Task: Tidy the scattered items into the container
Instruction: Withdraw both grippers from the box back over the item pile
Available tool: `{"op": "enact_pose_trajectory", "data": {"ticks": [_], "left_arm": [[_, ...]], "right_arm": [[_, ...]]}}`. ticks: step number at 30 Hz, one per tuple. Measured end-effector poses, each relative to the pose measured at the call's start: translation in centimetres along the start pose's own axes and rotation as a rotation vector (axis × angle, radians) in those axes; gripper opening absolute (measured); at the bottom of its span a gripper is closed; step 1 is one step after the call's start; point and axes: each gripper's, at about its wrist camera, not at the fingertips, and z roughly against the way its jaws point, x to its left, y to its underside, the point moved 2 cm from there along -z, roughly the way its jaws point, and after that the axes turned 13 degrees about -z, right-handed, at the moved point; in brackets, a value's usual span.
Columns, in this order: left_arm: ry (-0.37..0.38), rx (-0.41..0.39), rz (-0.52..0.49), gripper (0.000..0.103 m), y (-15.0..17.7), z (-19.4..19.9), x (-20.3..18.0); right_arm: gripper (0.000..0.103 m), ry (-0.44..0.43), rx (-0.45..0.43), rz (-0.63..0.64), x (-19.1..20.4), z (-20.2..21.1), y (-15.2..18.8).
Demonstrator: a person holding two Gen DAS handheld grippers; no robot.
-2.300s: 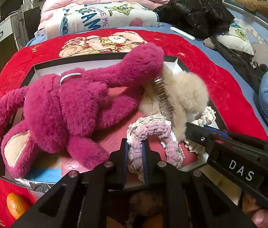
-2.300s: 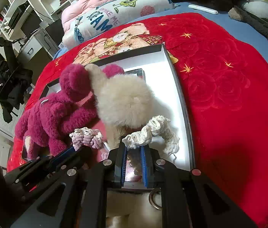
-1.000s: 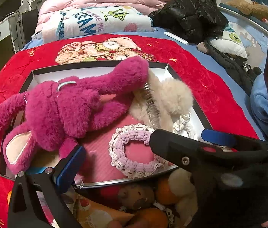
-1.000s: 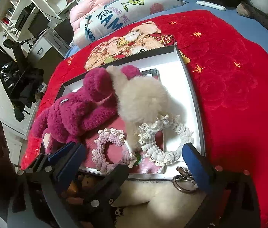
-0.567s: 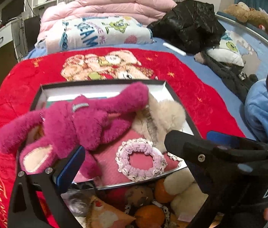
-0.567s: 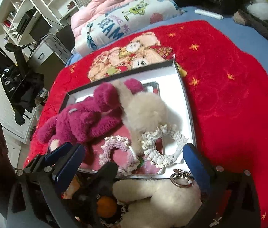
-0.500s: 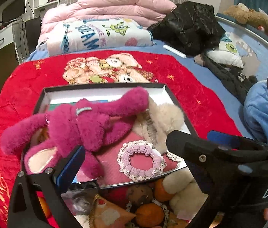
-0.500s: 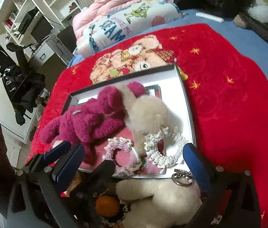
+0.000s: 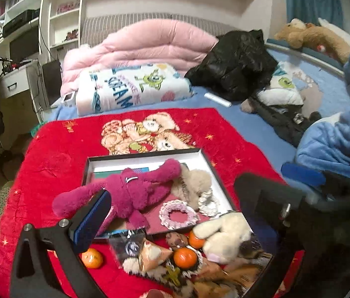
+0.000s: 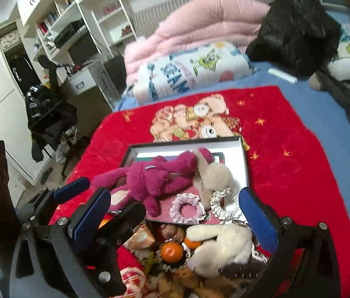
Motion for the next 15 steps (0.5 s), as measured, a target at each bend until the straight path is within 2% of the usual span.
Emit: {"op": "enact_pose_trajectory", "data": {"ticks": [3,8,15], "left_arm": [[-0.003,-0.019,-0.013,0.103,0.2,3.2,-0.5],[-0.051,-0.05,-0.062,0.103,1.4,9.2,-0.7],[-0.065,-0.114,-0.031,0.103,6.7,15.4,-0.1]], "right_arm": [[0.103,-0.013,-0.055,-0.006,0.8,3.4,-0.2],[0.103,-0.061,-0.118,0.018,2.3,9.1,0.6],[0.103,-0.046,-0.187,0.045,1.5,14.6,4.9]]}}
